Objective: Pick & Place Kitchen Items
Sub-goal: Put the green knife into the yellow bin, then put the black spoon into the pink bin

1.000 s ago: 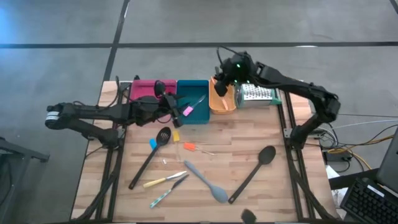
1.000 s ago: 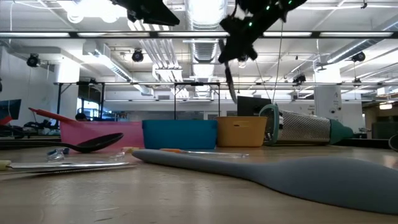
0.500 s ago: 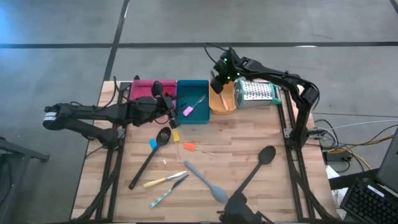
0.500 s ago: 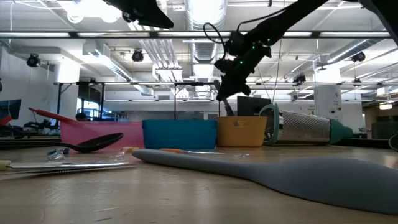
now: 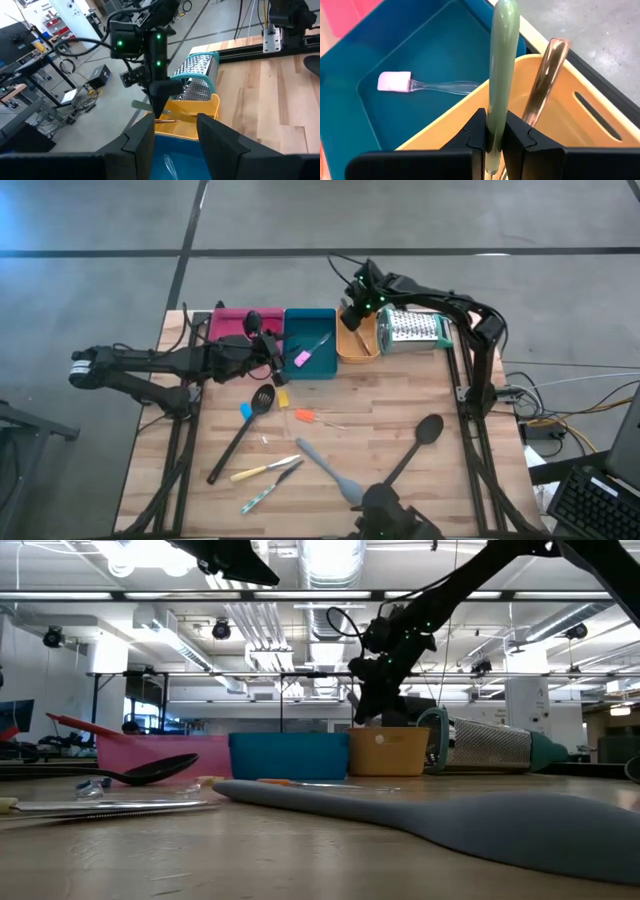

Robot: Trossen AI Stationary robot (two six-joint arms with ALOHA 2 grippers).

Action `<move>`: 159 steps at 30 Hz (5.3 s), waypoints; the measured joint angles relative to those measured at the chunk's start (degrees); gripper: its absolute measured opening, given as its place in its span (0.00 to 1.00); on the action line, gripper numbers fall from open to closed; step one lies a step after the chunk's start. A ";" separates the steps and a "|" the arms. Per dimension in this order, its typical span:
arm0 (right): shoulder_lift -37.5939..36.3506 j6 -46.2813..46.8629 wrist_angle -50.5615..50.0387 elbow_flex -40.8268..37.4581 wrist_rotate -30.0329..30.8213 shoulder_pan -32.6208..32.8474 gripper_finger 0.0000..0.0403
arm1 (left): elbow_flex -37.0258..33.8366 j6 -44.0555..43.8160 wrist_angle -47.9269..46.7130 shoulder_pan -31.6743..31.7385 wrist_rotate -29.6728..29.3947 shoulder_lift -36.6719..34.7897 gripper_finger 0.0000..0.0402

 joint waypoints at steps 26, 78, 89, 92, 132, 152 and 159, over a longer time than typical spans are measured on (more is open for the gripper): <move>2.80 0.36 2.29 -0.02 0.82 -0.99 0.11 | 0.02 0.41 0.02 0.00 -0.26 0.00 0.38; -11.47 12.41 3.11 0.17 -0.96 24.63 0.08 | 0.06 -1.33 -0.90 -0.08 -0.19 -0.44 0.38; -13.03 9.02 13.22 0.28 -16.96 26.85 0.09 | 0.11 -1.93 -10.39 -0.13 -0.04 -0.92 0.38; -13.37 7.55 10.54 0.27 -17.40 29.16 0.10 | 0.34 -2.58 -14.53 -0.20 0.02 -1.31 0.38; -27.56 18.52 -20.11 -10.44 42.92 49.67 0.19 | 4.00 -64.50 -58.67 -22.25 10.73 -6.39 0.37; -31.55 18.54 -18.06 -13.31 43.27 49.66 0.09 | -6.55 -88.42 -59.11 -27.56 20.05 0.06 0.37; -31.55 18.43 -17.09 -13.31 43.27 49.66 0.13 | -10.50 -86.80 -52.05 -27.50 21.73 1.28 0.37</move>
